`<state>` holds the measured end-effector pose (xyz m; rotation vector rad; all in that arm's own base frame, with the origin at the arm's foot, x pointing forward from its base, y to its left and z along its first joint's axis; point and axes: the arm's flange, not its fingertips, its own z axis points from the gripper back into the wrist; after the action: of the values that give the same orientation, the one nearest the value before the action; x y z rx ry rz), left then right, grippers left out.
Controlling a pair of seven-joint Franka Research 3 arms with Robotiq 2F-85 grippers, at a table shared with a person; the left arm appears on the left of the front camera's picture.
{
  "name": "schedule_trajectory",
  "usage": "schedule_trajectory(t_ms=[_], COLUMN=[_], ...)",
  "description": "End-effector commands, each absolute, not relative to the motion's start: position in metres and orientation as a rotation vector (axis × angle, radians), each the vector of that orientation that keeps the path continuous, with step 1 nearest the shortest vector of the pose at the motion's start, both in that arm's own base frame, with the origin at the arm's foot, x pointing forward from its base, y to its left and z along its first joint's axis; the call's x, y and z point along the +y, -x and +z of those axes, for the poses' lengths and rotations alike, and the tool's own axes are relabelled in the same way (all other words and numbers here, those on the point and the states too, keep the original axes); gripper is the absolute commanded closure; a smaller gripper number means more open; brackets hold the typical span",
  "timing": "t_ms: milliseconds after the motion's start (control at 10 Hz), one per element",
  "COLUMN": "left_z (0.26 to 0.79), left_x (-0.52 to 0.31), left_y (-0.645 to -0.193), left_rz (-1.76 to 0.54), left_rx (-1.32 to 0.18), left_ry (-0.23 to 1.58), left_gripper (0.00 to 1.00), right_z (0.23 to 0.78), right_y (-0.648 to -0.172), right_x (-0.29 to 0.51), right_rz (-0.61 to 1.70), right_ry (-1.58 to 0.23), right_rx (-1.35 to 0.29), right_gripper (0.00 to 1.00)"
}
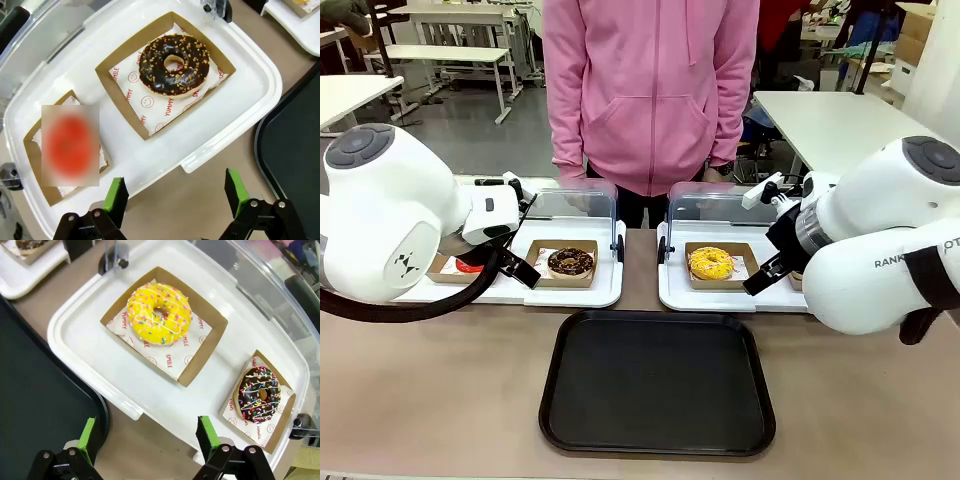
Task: Move the first donut from the left to the tray.
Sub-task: Pick up the Paper togo box containing the Donut indicated by the person and place it on the Handle tray.
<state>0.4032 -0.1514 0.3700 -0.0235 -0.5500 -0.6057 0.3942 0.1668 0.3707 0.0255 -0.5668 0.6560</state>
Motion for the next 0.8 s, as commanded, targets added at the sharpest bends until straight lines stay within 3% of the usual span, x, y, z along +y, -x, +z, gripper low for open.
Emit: schedule_trajectory(t_ms=[0, 700], left_z=[0.3702, 0.3702], left_x=[-0.1514, -0.1514], left_y=[-0.4031, -0.4031], left_rz=[-0.606, -0.606], left_rx=[-0.55, -0.55], left_ry=[0.023, 0.023], left_gripper=[0.0, 0.0], right_z=[0.3707, 0.3707], right_y=[-0.3942, -0.3942], right_x=[0.1668, 0.1668], right_rz=[0.656, 0.656], right_ry=[-0.025, -0.025], right_rx=[-0.567, -0.567], right_gripper=[0.0, 0.0])
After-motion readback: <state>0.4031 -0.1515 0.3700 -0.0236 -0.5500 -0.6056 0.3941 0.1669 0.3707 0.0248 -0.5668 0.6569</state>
